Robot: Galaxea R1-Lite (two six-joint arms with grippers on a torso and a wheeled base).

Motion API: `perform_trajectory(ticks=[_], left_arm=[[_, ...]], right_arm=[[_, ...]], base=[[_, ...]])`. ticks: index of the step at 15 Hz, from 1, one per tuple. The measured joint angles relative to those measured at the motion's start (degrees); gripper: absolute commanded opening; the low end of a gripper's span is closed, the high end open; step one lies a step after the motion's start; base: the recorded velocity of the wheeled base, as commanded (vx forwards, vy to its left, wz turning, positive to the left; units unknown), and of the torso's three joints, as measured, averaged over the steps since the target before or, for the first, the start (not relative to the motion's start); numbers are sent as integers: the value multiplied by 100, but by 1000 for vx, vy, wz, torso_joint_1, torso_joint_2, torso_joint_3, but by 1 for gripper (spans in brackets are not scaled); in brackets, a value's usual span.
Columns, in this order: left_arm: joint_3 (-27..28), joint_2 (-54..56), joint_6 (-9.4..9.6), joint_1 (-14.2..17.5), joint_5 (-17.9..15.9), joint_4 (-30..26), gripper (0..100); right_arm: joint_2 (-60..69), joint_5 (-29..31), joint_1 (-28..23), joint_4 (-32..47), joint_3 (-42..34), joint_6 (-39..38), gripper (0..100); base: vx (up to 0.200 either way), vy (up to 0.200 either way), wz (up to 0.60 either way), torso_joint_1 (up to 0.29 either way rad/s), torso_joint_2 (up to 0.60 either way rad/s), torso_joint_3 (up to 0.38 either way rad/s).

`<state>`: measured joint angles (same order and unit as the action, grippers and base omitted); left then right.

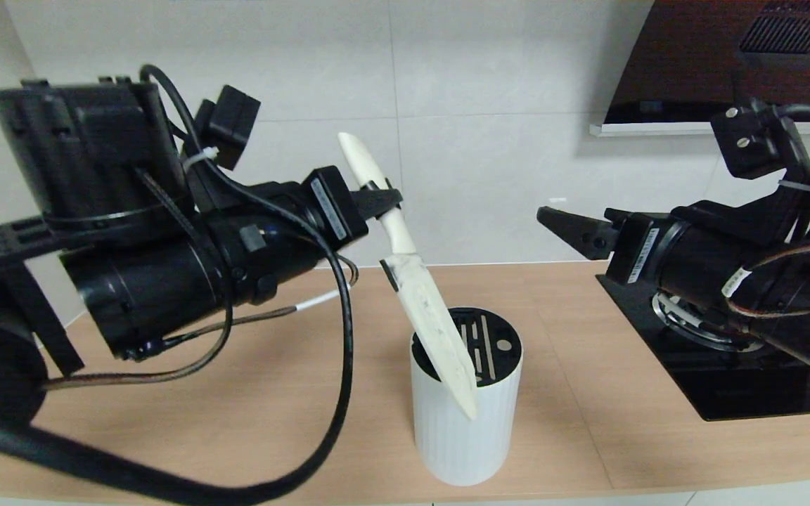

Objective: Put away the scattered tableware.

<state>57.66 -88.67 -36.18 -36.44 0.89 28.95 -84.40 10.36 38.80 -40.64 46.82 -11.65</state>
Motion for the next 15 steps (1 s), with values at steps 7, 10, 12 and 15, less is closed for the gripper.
perform_trajectory(ticks=[7,10,12,15], left_arm=[[324,-151,1503,-479,2235,703,0],[27,-438,2178,-708,2443,1453,0],[-127,-623,2381,-835,2486,1780,0],[-229,-831,2403,-978,2508,1815,0]], right_arm=[[132,34,-60,16,24,0,100],[113,37,-60,16,6,-2,100],[110,28,-57,17,2,-5,100],[96,12,-60,16,-2,-5,100]], base=[[0,0,0,0,0,0],[0,0,0,0,0,0],[0,0,0,0,0,0],[0,0,0,0,0,0]])
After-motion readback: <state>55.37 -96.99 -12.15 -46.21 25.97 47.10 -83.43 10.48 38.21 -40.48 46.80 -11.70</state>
